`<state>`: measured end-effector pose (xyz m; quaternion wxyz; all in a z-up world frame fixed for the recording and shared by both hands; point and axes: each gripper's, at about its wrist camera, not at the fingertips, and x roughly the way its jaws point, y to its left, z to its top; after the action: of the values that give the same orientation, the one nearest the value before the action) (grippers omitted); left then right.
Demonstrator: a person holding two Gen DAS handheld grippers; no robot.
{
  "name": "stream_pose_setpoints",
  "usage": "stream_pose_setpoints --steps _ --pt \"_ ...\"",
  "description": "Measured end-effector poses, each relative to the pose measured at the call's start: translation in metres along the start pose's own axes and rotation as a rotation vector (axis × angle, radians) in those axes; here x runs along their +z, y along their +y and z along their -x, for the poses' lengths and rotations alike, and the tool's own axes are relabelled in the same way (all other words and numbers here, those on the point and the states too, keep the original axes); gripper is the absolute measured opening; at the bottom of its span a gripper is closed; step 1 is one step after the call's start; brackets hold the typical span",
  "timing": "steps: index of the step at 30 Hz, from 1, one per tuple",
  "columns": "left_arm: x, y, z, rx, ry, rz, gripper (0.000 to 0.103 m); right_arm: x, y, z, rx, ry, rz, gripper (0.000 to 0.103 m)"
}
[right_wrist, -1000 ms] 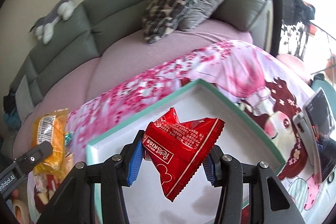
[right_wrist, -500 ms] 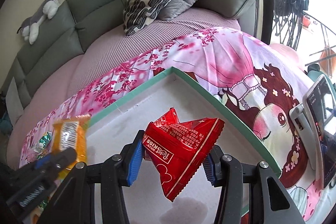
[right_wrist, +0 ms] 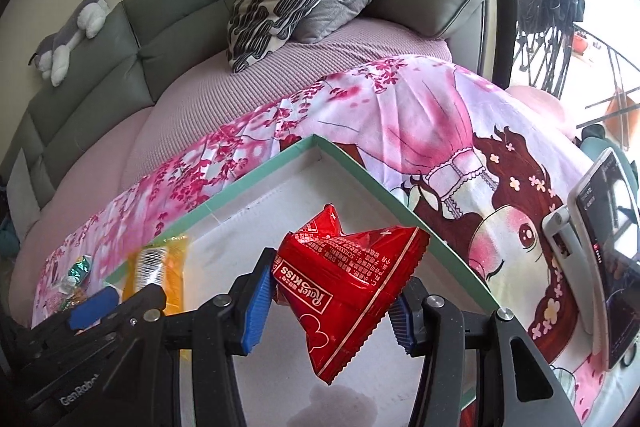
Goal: Organize snacks
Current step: 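Open both tools over the tray, dropping the yellow and red bags inside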
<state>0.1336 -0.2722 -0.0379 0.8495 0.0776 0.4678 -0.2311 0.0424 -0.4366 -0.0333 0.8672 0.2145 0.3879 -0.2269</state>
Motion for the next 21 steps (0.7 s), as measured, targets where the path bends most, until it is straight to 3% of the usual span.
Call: stream_pose_setpoints --steps 6,7,8,9,10,17,21 --pt "0.002 0.006 0.007 0.016 -0.009 0.020 0.073 0.001 0.000 0.003 0.009 0.002 0.002 0.055" --pt "0.002 0.007 0.008 0.020 -0.010 0.026 0.074 0.001 0.000 0.003 0.008 0.002 0.002 0.057" --pt "0.001 0.008 0.008 0.033 -0.009 0.035 0.082 0.001 -0.001 0.003 0.008 0.002 0.002 0.061" --pt "0.001 0.011 0.009 0.061 -0.008 0.052 0.094 0.001 -0.001 0.003 0.009 0.003 0.003 0.074" --pt "0.001 0.013 0.011 0.081 -0.013 0.064 0.098 0.002 -0.001 0.003 0.007 0.002 0.002 0.083" --pt "-0.001 0.034 0.021 0.129 -0.053 0.139 0.103 0.002 0.001 0.002 0.009 0.008 0.017 0.090" --pt "-0.002 0.046 0.021 0.161 -0.082 0.186 0.103 0.002 0.004 0.002 0.011 -0.003 0.037 0.103"
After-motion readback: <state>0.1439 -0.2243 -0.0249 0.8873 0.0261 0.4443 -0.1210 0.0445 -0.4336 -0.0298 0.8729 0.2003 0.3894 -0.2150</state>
